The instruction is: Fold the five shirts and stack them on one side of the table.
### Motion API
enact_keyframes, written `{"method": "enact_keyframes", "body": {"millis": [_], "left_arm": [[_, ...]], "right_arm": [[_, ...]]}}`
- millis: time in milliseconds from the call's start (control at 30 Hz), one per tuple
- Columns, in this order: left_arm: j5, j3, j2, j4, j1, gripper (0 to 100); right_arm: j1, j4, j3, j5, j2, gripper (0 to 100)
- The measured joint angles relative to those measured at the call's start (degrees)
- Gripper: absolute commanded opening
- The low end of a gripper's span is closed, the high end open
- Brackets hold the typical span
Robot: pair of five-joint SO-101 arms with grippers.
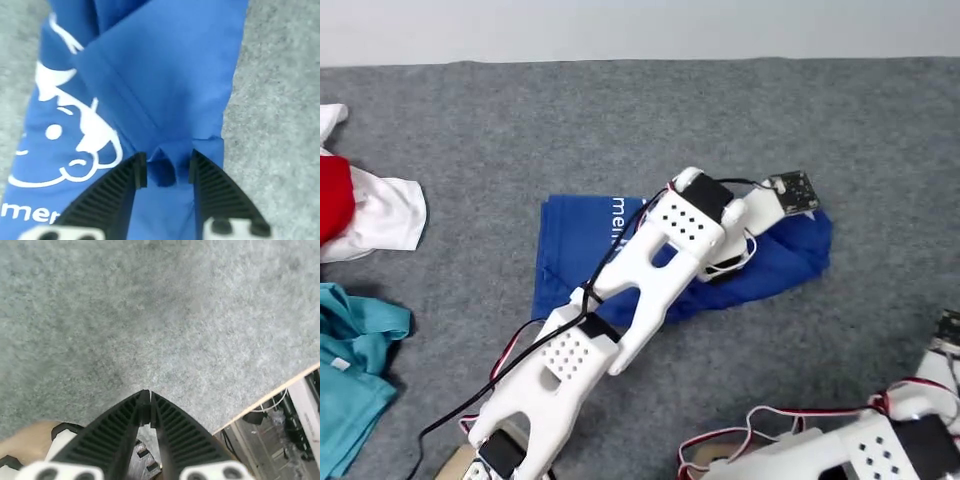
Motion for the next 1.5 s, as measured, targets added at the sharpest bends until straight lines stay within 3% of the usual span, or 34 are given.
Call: {"method": "enact_keyframes", "body": {"millis": [333, 433, 833, 1100, 1300, 1500], "left_arm": [[0.0, 1.8, -2.6, 0.0, 0.0, 15], [0.0, 5.4, -2.5, 0.0, 0.0, 10], [0.0, 4.5, 2.4, 0.0, 0.0, 6], [0.5, 2.6, -4.1, 0.0, 0.9, 6], [5.2, 2.5, -9.8, 0.0, 0.6, 15], [9.2, 2.5, -11.6, 0.0, -0.4, 16]], "right_arm": [[-6.3, 0.0, 0.0, 0.0, 0.0, 1.0], [-7.4, 0.0, 0.0, 0.0, 0.0, 1.0], [-7.6, -4.0, 0.0, 0.0, 0.0, 1.0], [-7.8, -7.2, 0.0, -0.2, 0.0, 1.0], [-15.8, -7.6, -0.2, -0.2, 0.1, 1.0], [-24.6, -7.8, -2.5, -0.2, 0.1, 1.0]]}}
